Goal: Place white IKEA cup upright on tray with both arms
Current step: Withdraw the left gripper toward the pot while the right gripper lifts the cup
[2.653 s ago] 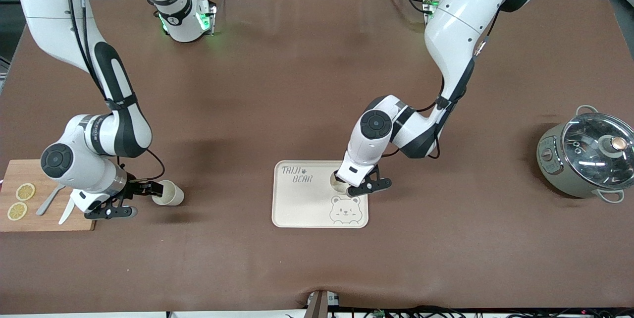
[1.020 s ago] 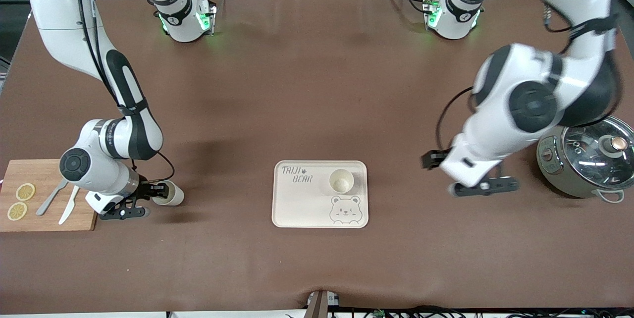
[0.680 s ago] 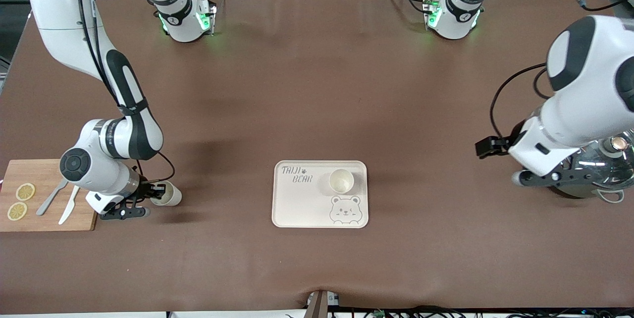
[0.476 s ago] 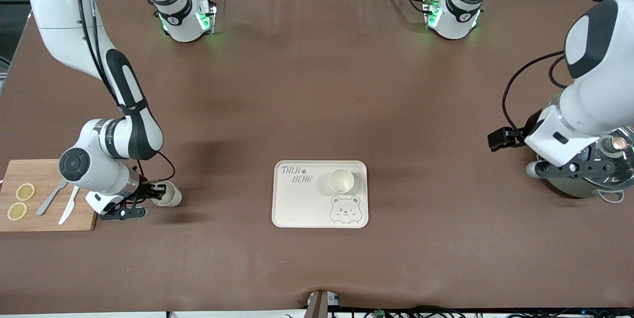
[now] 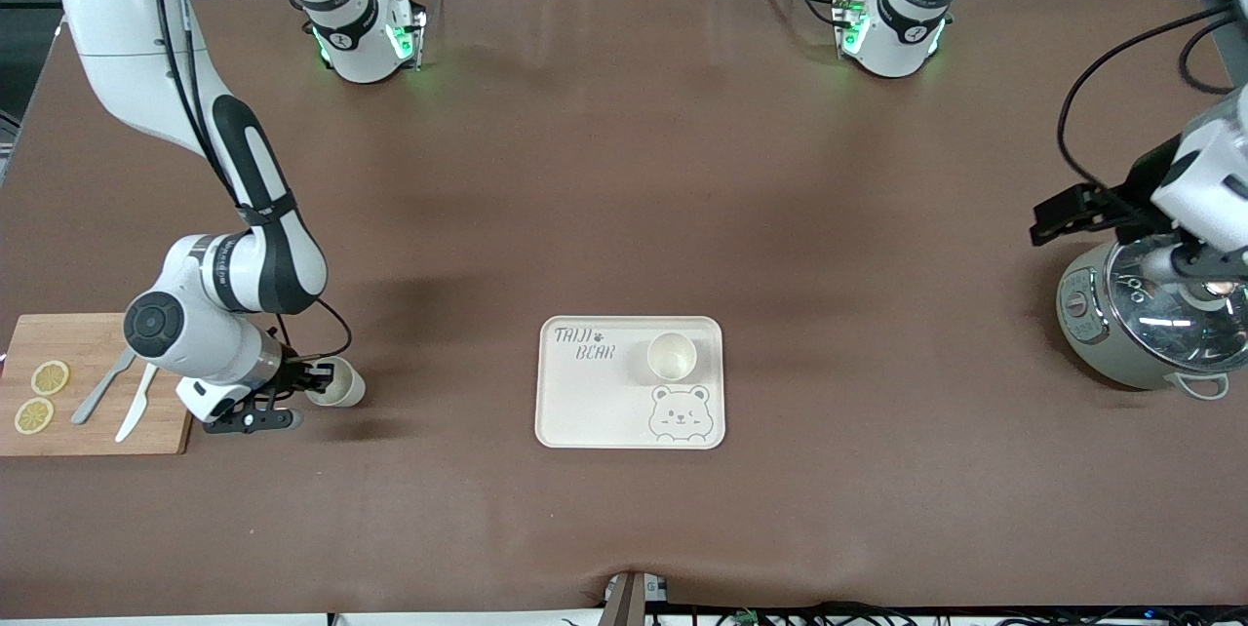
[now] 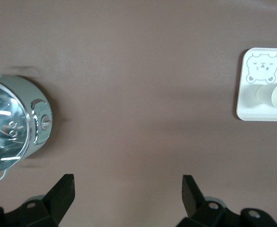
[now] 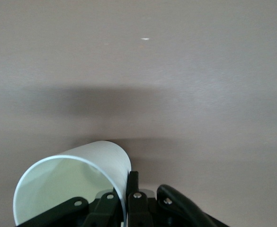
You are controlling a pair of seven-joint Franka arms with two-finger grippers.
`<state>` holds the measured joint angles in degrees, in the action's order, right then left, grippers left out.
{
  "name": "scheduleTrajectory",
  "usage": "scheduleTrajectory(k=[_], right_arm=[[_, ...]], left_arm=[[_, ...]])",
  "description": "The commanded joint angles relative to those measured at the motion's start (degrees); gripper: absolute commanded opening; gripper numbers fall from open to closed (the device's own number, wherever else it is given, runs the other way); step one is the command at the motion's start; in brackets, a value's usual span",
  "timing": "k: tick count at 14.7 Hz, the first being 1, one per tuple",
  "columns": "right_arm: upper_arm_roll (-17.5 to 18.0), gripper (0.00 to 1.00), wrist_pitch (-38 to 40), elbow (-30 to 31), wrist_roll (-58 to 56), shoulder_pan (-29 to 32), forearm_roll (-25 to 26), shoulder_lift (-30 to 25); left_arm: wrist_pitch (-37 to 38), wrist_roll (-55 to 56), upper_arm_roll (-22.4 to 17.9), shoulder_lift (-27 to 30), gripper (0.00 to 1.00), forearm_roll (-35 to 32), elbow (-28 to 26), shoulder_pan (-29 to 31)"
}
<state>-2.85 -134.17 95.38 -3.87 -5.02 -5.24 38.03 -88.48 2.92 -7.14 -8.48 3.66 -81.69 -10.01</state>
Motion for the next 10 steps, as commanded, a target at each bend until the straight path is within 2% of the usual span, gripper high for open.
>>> scheduleTrajectory(k=[1,3,6,10], right_arm=[[2.66,0.00,7.05,-3.70,6.91,-0.34,-0.47,-0.85],[5.21,0.00,10.58,-5.81,12.80,-0.34,-0.47,-1.20],[8.90,0.00,11.12,-7.14,21.07,-0.52,-0.38,-1.46],[10.67,0.00,11.12,-8.80,35.21,-5.68,-0.38,-1.38]], left_arm=[[-0.55,-1.77,-0.43,5.48,1.00,0.39,-6.98,-1.24],[-0.73,-1.86,0.71,7.68,1.00,0.38,-9.09,-0.10],[-1.87,-1.95,3.09,10.50,1.00,0.30,-11.91,0.96],[-3.01,-1.87,4.94,9.81,1.00,-0.67,-9.38,0.96]])
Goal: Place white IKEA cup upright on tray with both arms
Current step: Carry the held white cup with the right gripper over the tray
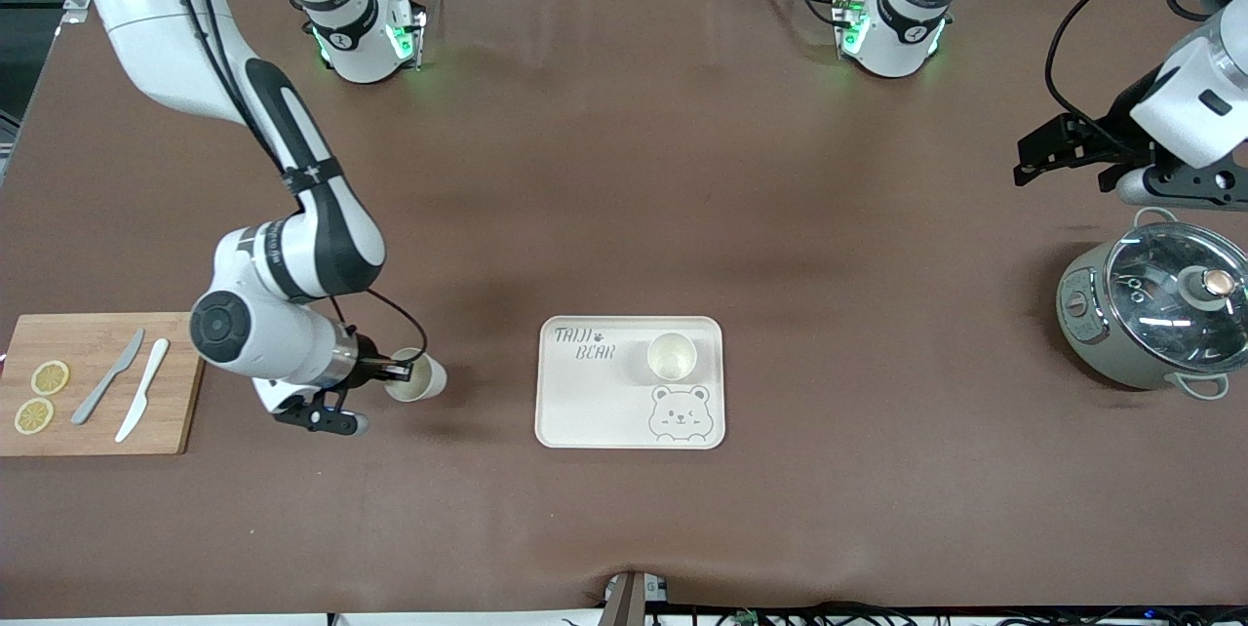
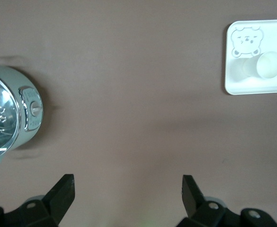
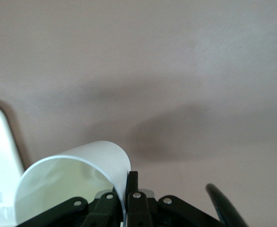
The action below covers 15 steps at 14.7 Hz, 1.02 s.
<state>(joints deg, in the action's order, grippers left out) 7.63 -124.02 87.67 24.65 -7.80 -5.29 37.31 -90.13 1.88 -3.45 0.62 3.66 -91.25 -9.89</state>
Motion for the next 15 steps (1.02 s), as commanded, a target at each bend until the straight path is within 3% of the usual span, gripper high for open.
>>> scheduleTrajectory(k=[1,7,15], right_arm=[[0.11,0.00,0.97,-1.88,10.30,-4.66,-0.34,-0.66],[0.02,0.00,0.01,-4.87,22.45,-11.00,0.10,1.36],[-0.33,0.00,-5.62,-11.28,31.51,-15.84,0.63,8.12]], left_arm=[[-1.37,-0.57,1.16,0.09,1.00,-0.58,1.94,0.93],[-0.49,-9.78,1.42,-2.37,1.00,-4.87,3.36,2.42],[1.27,-9.62,1.43,-2.73,1.00,-5.50,2.83,2.42]])
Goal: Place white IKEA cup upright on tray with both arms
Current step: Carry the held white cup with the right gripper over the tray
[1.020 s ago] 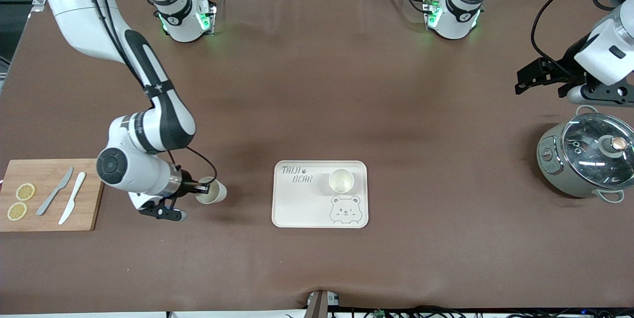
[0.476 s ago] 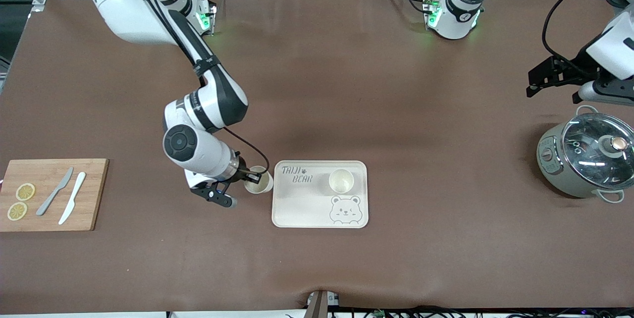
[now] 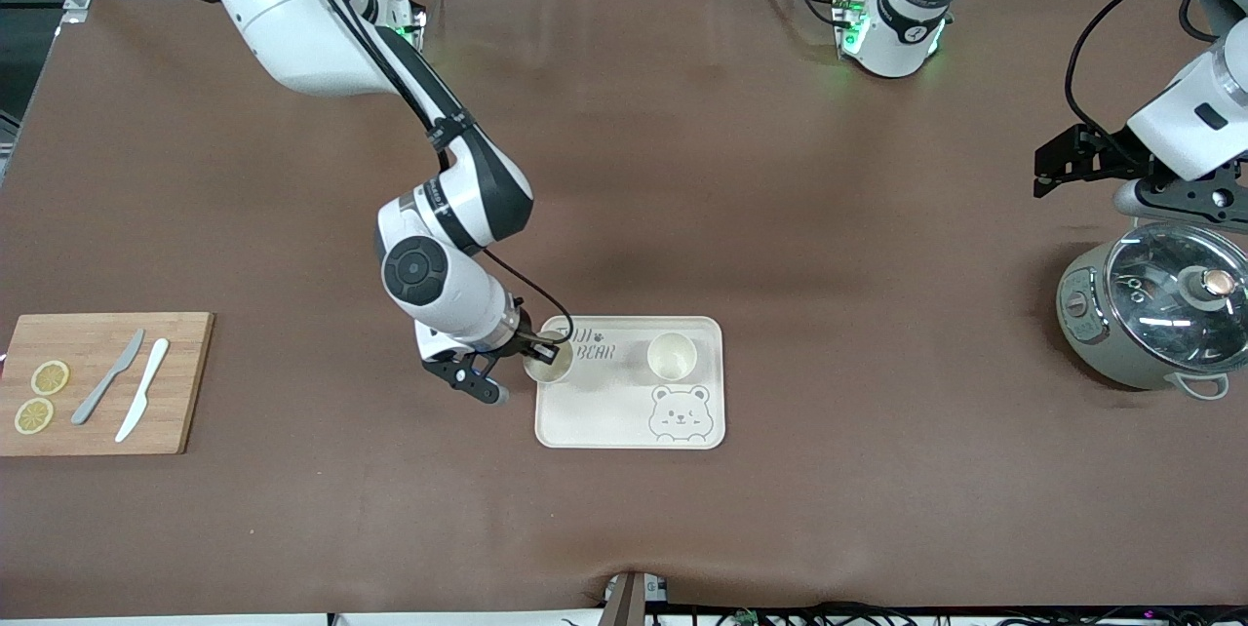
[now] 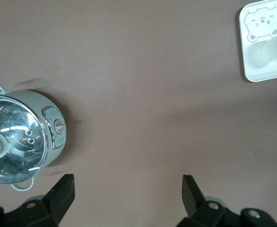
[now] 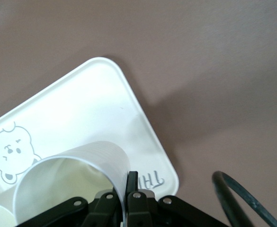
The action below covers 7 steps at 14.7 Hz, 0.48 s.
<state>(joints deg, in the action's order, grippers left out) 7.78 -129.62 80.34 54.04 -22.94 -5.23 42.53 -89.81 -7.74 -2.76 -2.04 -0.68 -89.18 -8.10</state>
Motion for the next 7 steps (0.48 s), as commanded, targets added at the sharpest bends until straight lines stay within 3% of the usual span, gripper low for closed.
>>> scheduleTrajectory(k=[1,7], right_arm=[[-0.57,0.00,-0.28,-4.66,2.74,-1.13,0.66,3.60],[-0.75,0.00,-5.29,-5.10,3.71,-2.28,0.75,6.51]], left_arm=[[0.95,0.10,0.74,-0.07,1.00,-1.16,0.76,0.71],[1.04,2.82,0.30,0.37,1.00,-1.16,0.85,0.80]])
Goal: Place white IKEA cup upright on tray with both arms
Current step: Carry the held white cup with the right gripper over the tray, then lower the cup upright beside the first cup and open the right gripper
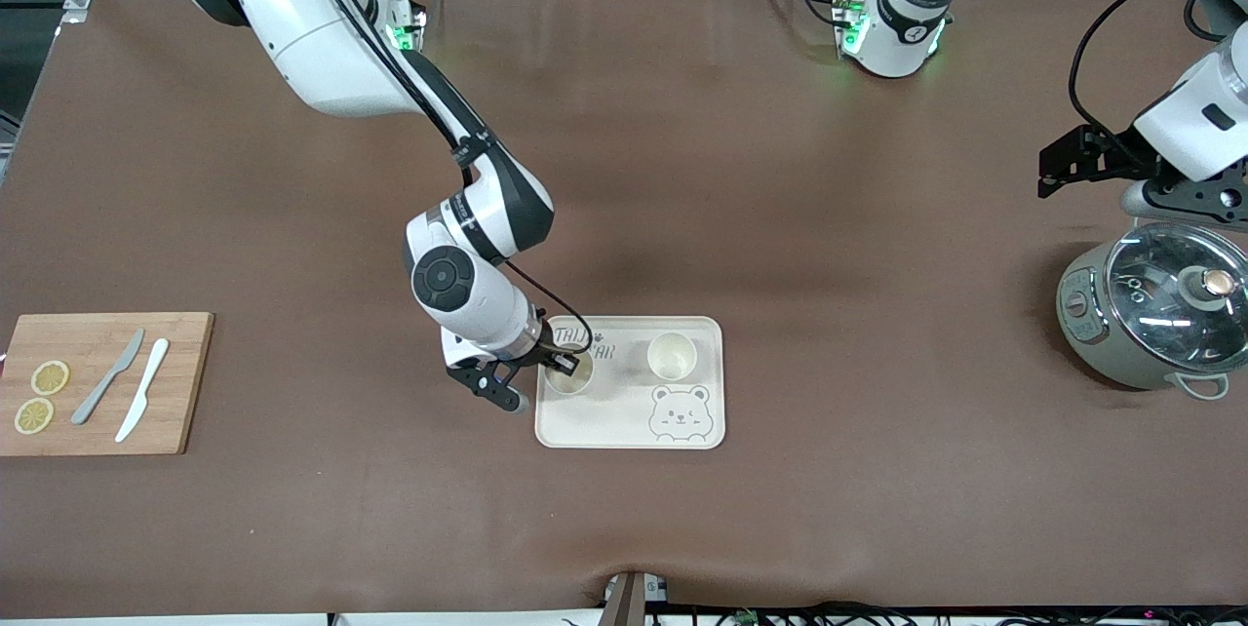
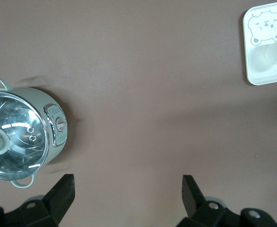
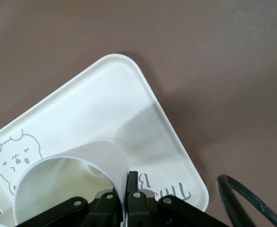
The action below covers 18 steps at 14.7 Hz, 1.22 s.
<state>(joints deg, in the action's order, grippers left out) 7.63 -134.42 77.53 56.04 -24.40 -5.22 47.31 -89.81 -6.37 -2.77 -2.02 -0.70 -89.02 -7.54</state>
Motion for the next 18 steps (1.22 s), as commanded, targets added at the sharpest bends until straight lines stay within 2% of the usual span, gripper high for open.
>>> scheduleTrajectory(k=[1,8,12,13,14,15,16,18], right_arm=[[-0.60,0.00,-0.84,-2.30,1.70,-1.26,0.74,2.08],[-2.97,0.00,-2.78,-2.30,2.85,-3.64,0.83,3.58],[-2.97,0.02,-2.78,-2.21,2.85,-3.55,0.83,3.67],[-2.97,0.22,-2.78,-2.29,2.85,-3.55,0.83,3.67],[-2.97,0.57,-2.78,-2.21,2.85,-3.55,0.74,3.67],[-2.97,0.82,-2.78,-2.21,2.85,-3.47,0.74,3.67],[-2.97,1.00,-2.78,-2.21,2.76,-3.38,0.74,3.67],[-2.97,1.00,-2.78,-2.21,2.76,-3.46,0.83,3.58]], left_arm=[[1.30,1.71,0.30,0.35,1.00,-1.15,0.69,0.25],[-0.36,1.54,0.39,-0.26,1.00,-2.29,0.87,0.60],[-2.04,1.63,0.48,-0.44,1.00,-2.11,0.95,0.60],[-2.04,1.71,0.48,-0.35,1.00,-1.85,1.04,0.51],[-2.04,1.80,0.57,-0.26,1.00,-1.59,1.04,0.51],[-2.04,1.89,0.57,-0.26,1.00,-1.59,1.04,0.43],[-1.95,1.98,0.65,-0.09,1.00,-1.59,1.04,0.25],[-1.78,3.20,0.83,0.35,1.00,-1.59,1.04,0.07]])
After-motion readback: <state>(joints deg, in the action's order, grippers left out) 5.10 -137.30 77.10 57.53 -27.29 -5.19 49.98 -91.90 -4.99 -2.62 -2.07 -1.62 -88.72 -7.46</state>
